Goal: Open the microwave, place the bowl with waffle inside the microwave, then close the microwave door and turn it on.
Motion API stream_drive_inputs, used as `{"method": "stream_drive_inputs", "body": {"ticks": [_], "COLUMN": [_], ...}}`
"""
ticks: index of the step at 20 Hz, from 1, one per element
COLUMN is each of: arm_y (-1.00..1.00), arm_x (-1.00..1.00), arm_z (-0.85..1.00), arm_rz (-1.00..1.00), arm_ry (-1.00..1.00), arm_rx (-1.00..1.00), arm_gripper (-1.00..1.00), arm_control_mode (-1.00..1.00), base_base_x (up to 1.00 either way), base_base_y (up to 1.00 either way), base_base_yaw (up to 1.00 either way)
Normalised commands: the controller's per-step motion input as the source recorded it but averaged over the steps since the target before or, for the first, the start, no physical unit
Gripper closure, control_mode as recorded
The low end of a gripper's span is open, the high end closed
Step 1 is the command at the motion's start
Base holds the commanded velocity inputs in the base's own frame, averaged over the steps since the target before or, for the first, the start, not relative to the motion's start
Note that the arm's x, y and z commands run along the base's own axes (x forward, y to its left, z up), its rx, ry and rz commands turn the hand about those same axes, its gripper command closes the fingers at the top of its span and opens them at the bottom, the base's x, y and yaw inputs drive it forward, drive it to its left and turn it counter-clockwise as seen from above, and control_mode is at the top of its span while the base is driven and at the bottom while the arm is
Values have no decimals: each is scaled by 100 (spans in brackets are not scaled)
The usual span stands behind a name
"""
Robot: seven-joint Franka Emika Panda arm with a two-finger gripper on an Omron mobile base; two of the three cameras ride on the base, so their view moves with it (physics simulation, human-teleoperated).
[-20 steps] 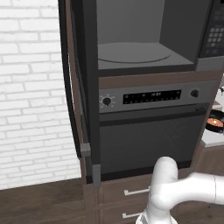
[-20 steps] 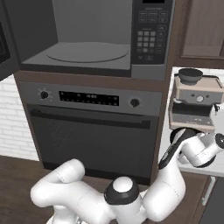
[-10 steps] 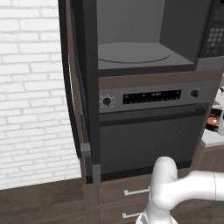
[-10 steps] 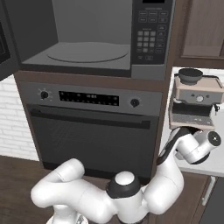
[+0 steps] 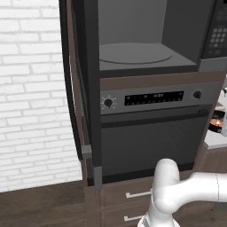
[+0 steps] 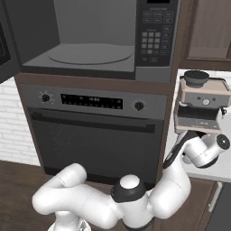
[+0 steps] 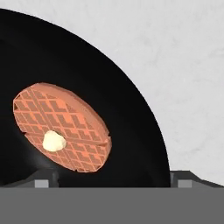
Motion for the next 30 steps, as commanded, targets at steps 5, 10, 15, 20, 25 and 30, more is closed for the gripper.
{"method": "stream_drive_inputs", "body": {"ticks": [5,10,15,20,25,30], "arm_y": [0,0,-10,-2,-8,-1], "arm_x": [0,0,-34,-80,-100,-100], "arm_z": [0,0,16,68,94,98], "arm_rz": [0,0,-4,0,-3,-3], "arm_ry": [0,1,-3,-13,-15,-12], "arm_rx": [0,0,0,0,0,-1], "arm_gripper": [100,100,100,100,100,100], "arm_control_mode": [-100,-100,-100,-100,-100,-100], "base_base_x": [0,0,0,0,0,0], "base_base_y": [0,0,0,0,0,0], "base_base_yaw": [0,0,0,0,0,0]}}
